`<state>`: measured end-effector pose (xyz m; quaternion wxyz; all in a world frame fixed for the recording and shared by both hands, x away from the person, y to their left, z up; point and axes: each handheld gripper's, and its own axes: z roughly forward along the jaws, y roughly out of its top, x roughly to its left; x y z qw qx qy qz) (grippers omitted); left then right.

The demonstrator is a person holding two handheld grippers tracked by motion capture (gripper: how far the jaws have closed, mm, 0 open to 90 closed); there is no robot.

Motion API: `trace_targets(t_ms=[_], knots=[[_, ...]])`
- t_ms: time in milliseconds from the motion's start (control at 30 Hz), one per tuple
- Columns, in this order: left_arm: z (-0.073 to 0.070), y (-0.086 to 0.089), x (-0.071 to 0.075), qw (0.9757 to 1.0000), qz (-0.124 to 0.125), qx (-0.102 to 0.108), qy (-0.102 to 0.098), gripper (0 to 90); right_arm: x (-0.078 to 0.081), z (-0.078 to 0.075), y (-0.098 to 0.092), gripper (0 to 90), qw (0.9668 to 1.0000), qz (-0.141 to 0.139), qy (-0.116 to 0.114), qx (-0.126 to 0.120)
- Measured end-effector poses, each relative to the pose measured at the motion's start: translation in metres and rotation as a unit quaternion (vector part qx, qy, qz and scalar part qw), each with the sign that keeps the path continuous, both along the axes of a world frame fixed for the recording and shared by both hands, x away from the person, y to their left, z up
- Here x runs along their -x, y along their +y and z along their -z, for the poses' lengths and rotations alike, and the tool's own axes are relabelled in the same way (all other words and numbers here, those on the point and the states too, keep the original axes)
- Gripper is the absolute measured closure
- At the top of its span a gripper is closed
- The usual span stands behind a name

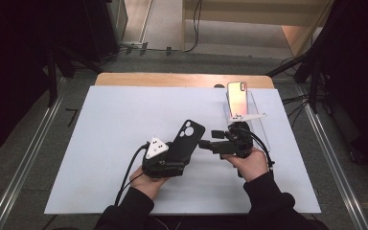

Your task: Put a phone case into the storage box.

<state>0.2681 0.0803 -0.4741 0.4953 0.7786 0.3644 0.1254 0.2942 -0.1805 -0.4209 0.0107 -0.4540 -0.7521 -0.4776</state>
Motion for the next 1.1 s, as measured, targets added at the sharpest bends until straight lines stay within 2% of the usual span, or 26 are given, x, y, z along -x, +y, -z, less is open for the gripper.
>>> trace_targets(t_ms=[100, 200, 633, 767, 900, 1000, 1100], knots=[[-0.001, -0.001, 0.002, 1.0, -0.004, -0.003, -0.004, 16.7, -0.003, 0.002, 0.003, 19.4, 1.0, 0.002, 0.003, 0.003], [0.0, -0.002, 0.005, 0.9999, -0.005, 0.003, -0.013, 16.7, -0.007, 0.004, 0.005, 20.1, 0.9999, 0.004, 0.009, 0.001], [0.001, -0.007, 0.013, 0.9985, -0.019, 0.003, -0.052, 16.6, -0.022, 0.007, 0.012, 23.9, 0.9992, 0.013, 0.029, -0.025], [0.001, -0.007, 0.014, 0.9987, -0.019, 0.005, -0.048, 16.4, -0.024, 0.002, 0.015, 31.5, 0.999, 0.018, 0.027, -0.03], [0.001, -0.007, 0.013, 0.999, -0.019, 0.014, -0.039, 16.3, -0.028, 0.001, 0.016, 48.2, 0.9981, 0.021, 0.043, -0.039], [0.0, -0.007, 0.014, 0.9989, -0.02, 0.017, -0.039, 16.2, -0.031, 0.001, 0.017, 59.4, 0.9962, 0.022, 0.065, -0.054], [-0.001, -0.007, 0.014, 0.9987, -0.018, 0.023, -0.041, 16.0, -0.032, 0.0, 0.015, 67.8, 0.9929, 0.023, 0.09, -0.074]])
